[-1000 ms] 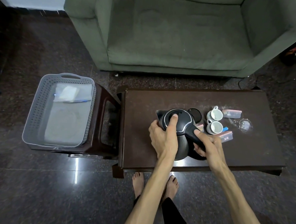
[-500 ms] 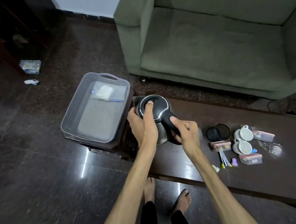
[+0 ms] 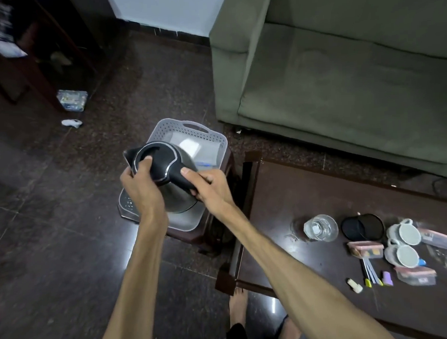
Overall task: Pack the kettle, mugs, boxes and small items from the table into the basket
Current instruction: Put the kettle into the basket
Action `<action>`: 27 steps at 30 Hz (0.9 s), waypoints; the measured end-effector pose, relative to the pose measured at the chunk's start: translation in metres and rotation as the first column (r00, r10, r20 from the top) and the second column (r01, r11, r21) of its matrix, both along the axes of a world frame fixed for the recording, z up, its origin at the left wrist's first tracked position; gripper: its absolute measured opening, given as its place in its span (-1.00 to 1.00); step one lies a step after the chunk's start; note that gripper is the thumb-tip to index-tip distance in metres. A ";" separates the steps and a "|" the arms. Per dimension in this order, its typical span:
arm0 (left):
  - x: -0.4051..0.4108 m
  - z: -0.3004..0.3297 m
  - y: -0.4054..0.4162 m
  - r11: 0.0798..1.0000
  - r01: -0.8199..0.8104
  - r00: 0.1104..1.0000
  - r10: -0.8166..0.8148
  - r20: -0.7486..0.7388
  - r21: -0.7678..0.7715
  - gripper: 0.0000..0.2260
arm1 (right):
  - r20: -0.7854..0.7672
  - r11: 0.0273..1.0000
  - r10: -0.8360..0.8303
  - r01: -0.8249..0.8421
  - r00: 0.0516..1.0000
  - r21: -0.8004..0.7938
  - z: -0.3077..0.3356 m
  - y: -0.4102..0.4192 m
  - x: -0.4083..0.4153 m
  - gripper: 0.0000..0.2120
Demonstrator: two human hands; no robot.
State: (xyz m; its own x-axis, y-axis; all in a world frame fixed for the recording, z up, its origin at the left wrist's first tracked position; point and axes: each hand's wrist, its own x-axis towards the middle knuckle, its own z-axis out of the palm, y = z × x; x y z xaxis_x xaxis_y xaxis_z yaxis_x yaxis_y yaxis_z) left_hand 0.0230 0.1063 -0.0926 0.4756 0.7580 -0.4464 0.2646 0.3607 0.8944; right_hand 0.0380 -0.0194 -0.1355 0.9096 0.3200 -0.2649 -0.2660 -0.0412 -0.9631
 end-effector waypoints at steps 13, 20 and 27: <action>-0.009 -0.051 0.030 1.000 -0.022 0.994 0.023 -0.110 0.007 -0.69 | 0.019 0.994 0.057 -0.055 0.998 -0.099 -0.066 0.036 -0.002 -0.38; -0.007 -0.047 0.028 0.998 0.000 0.991 0.007 -0.132 0.057 -0.89 | -0.007 0.985 0.118 -0.118 0.993 -0.123 -0.071 0.037 0.006 -0.36; -0.003 -0.046 0.029 0.995 0.007 0.978 0.013 -0.207 0.095 -0.94 | 0.074 0.932 0.118 -0.085 0.990 -0.353 -0.070 0.023 0.029 -0.37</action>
State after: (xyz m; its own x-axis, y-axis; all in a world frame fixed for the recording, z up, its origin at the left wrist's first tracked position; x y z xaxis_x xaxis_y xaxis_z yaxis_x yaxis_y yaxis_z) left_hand 0.0198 0.1358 -0.1388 0.3775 0.8030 -0.4612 0.4469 0.2782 0.8502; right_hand 0.0665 0.0036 -0.2055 0.9028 0.3147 -0.2929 -0.1534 -0.4006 -0.9033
